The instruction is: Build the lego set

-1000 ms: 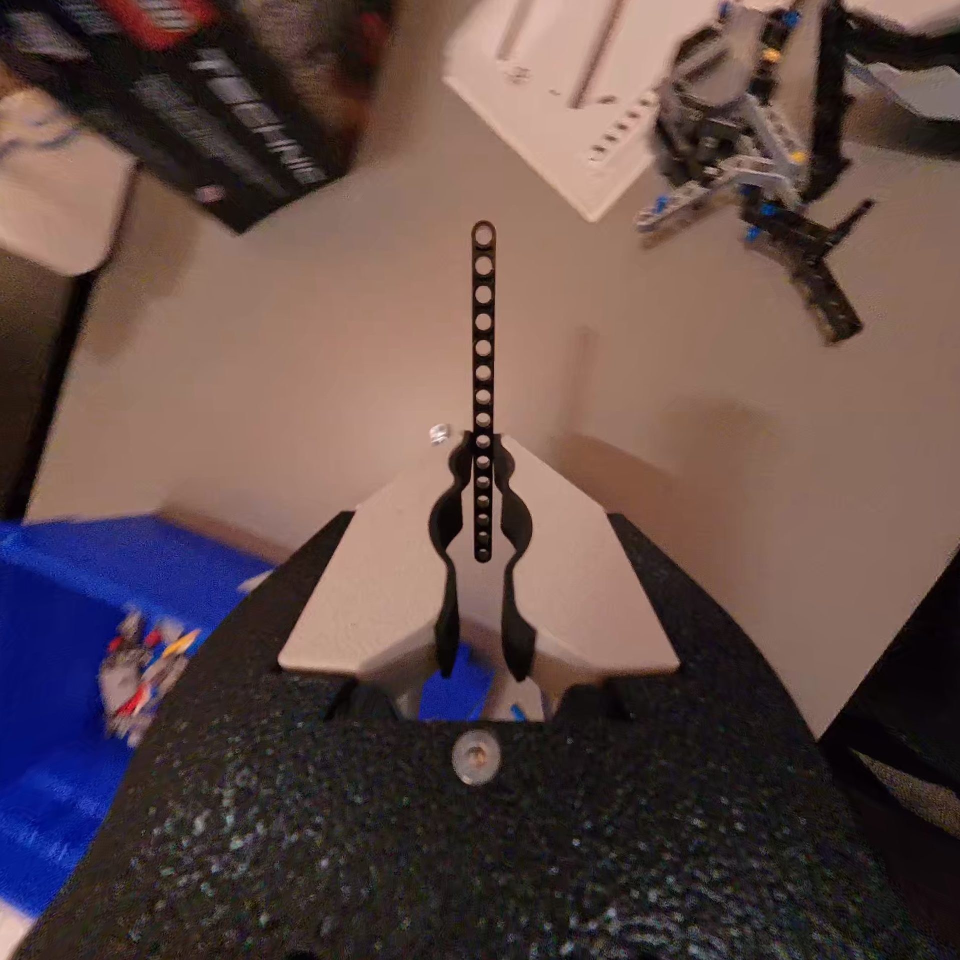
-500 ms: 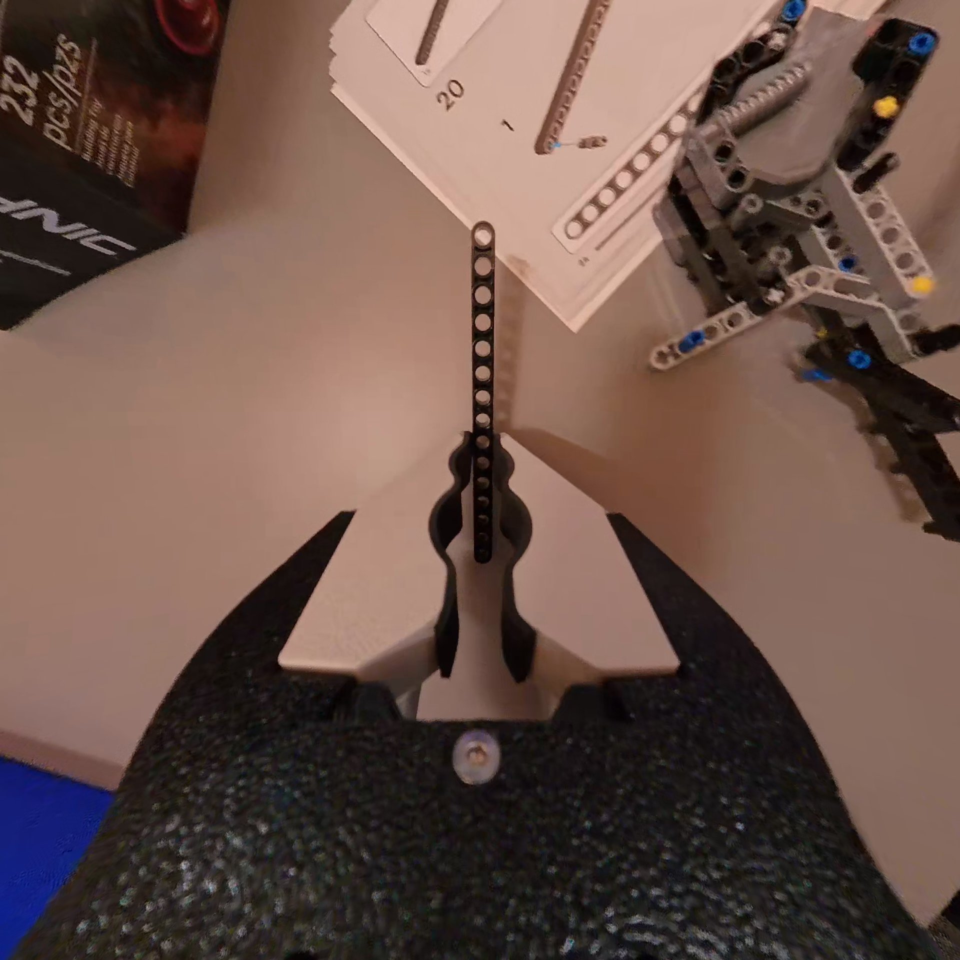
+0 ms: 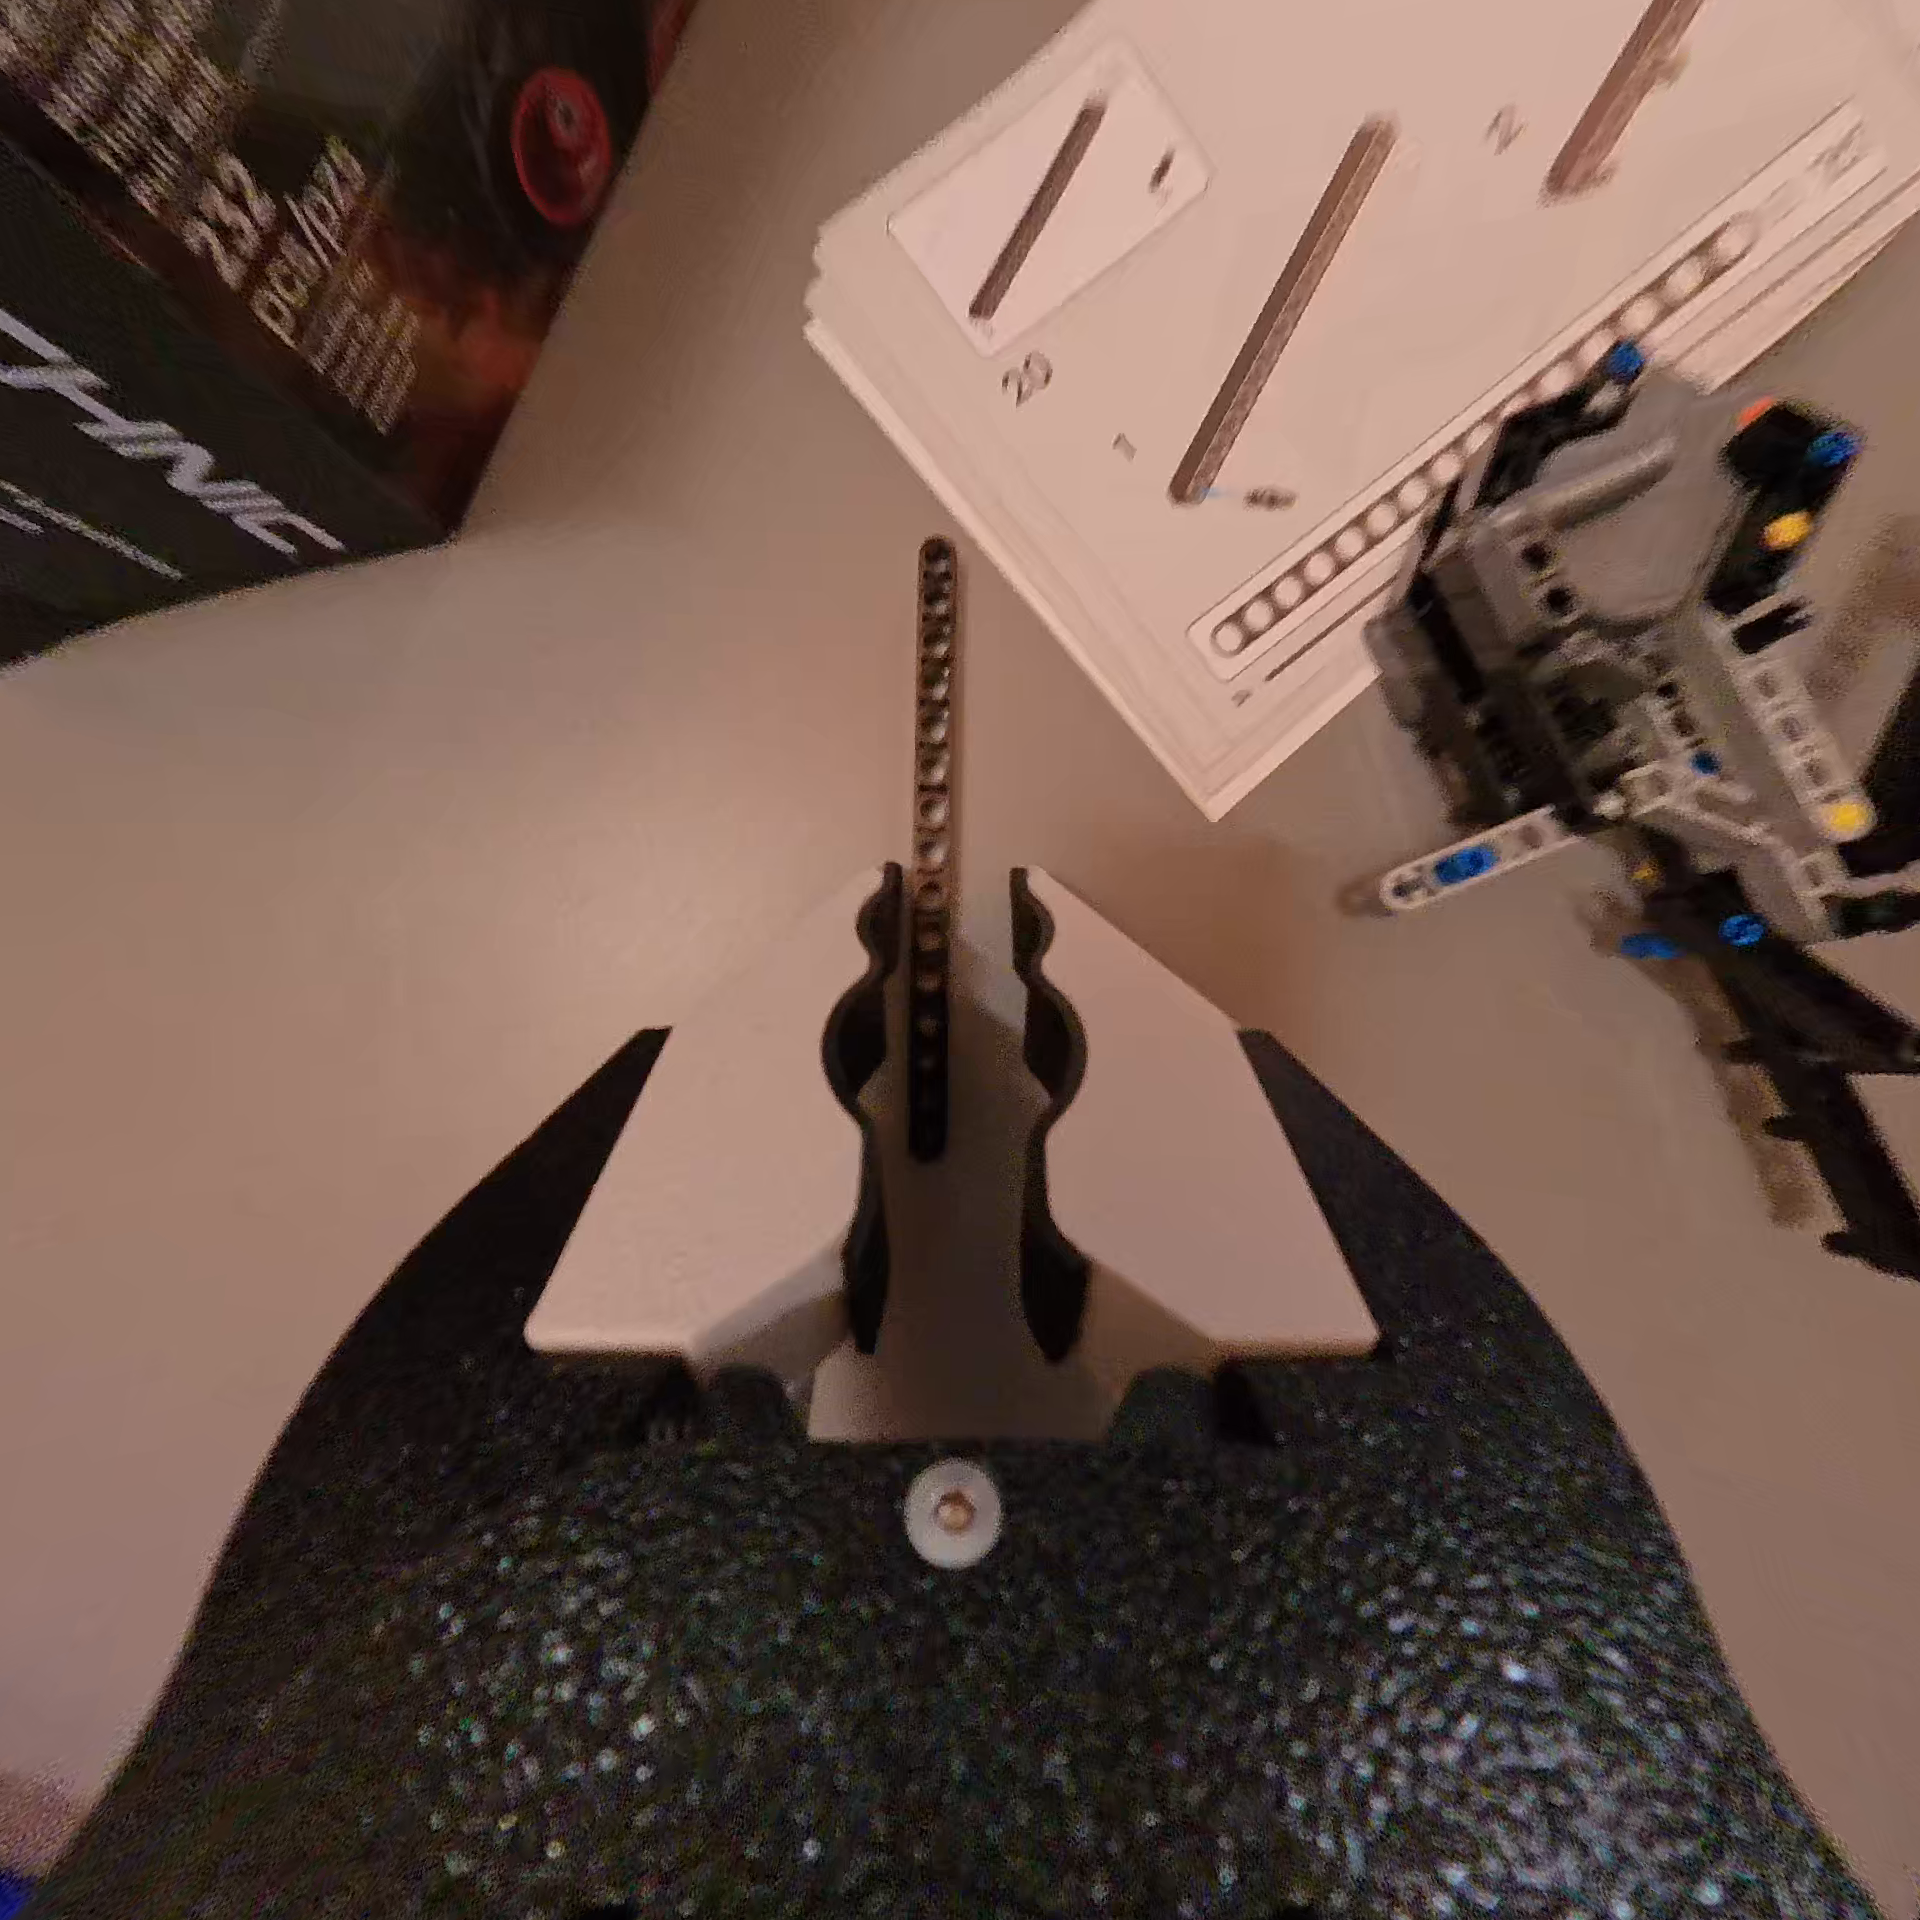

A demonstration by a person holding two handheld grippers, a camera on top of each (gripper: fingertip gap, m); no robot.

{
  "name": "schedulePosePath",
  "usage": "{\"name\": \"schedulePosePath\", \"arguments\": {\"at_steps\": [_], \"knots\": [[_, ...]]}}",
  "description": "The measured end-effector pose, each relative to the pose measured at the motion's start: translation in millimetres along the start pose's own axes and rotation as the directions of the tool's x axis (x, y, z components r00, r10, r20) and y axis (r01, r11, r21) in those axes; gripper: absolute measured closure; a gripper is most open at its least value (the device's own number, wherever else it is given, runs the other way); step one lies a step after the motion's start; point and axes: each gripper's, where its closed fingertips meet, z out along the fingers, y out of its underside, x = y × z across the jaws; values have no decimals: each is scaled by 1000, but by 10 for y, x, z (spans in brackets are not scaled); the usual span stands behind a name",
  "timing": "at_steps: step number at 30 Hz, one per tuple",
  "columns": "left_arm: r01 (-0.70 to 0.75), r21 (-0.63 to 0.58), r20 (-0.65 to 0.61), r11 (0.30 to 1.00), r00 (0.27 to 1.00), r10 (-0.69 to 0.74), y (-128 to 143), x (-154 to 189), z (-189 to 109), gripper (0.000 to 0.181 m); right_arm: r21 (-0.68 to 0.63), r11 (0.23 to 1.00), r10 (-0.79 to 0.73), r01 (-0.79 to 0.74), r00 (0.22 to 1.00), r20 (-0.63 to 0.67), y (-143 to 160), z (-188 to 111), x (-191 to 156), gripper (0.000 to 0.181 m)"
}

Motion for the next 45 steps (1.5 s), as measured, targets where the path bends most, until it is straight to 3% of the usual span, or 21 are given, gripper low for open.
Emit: {"name": "schedulePosePath", "arguments": {"at_steps": [2,5,8,11,15,18,22,29,32,39,41,45], "knots": [[17,103,-30,995,999,-14,-142,92,-84,156,-10,1000,0,0,1000,-3,42,-8,6,176],[27,240,-170,970,985,15,-361,420,-218,132,-16,1000,5,-5,1000,-4,80,-16,8,176],[71,270,-326,960,945,21,-496,779,-308,103,-18,1000,-2,2,1000,-12,87,-18,18,176],[88,248,-338,965,941,1,-621,984,-234,101,-17,1000,-6,5,1000,-17,79,-18,23,174],[8,78,-260,997,965,12,-520,1158,55,111,-26,1000,-10,10,1000,-22,86,-24,30,174],[-41,-15,-144,999,989,38,-422,1076,226,121,-29,999,-13,12,1000,-22,94,-39,27,174],[-105,-12,-136,994,985,102,-373,1139,170,130,-37,999,-3,3,1000,-14,119,-52,19,174],[-249,-93,-146,964,961,234,-3,1191,-80,132,1,1000,21,-21,1000,14,87,-70,-16,175],[-292,-73,-170,954,946,277,76,1223,-131,133,22,999,46,-47,998,32,61,-62,-34,176],[-140,98,-252,985,954,160,-85,1199,-346,133,29,1000,-12,8,990,138,47,-99,-149,175],[-99,184,-208,978,968,137,-204,1037,-488,133,26,1000,-16,12,985,169,71,-124,-182,175],[-38,309,17,950,999,34,-315,404,-760,139,47,998,25,-36,975,223,57,-174,-203,169]]}}
